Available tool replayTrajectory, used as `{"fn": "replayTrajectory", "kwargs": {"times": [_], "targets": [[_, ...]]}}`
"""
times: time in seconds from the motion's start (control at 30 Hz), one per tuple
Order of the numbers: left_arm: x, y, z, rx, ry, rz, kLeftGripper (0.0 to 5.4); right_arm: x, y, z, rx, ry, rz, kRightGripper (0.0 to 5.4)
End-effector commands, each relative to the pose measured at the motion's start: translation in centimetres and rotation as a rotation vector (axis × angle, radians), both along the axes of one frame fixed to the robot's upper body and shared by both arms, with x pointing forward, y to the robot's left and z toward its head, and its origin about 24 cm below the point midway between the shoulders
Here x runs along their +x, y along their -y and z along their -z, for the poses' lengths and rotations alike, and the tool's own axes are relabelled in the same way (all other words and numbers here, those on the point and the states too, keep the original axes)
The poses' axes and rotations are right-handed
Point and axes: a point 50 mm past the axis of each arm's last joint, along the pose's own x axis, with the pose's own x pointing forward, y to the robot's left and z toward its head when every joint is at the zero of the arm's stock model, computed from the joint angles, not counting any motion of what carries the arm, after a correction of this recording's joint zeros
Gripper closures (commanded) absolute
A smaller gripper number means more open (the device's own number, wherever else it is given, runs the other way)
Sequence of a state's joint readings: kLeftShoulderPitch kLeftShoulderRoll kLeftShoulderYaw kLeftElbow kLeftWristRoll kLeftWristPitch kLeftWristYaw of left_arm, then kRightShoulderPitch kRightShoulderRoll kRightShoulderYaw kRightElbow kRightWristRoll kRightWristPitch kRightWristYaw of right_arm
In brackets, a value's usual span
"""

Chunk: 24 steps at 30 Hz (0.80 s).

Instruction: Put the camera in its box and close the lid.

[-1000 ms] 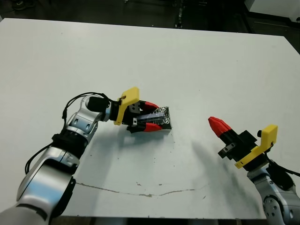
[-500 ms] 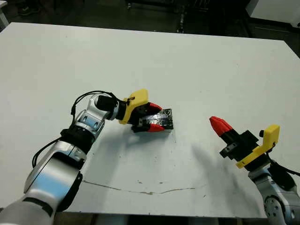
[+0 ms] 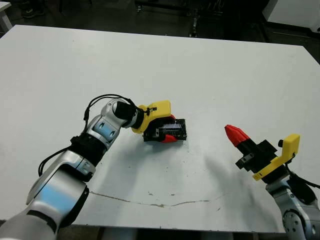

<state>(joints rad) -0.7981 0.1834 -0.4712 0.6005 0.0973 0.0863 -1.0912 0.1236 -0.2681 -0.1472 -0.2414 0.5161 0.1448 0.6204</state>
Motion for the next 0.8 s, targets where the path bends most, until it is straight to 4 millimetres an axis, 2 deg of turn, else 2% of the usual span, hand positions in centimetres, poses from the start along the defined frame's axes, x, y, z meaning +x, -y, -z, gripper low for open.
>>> {"fn": "replayTrajectory", "kwargs": {"times": [0.03,0.2,0.47,0.8], "targets": [[-1.9,0.9,4.7,0.103,-0.13,-0.032,1.86,-0.1,0.5,0.1,-0.008,-0.021,0.01,5.4],[-1.9,0.7,4.8,0.117,-0.019,0.023,1.19,0.0,0.4,0.0,-0.008,-0.008,-0.003,5.4],[-1.6,0.2,5.3,0.063,-0.05,-0.013,0.02,0.0,0.5,0.0,-0.019,-0.011,0.0,5.4],[-1.5,-0.6,6.2,0.01,-0.102,-0.058,0.02,0.0,0.5,0.0,-0.008,-0.018,-0.003,5.4]]}}
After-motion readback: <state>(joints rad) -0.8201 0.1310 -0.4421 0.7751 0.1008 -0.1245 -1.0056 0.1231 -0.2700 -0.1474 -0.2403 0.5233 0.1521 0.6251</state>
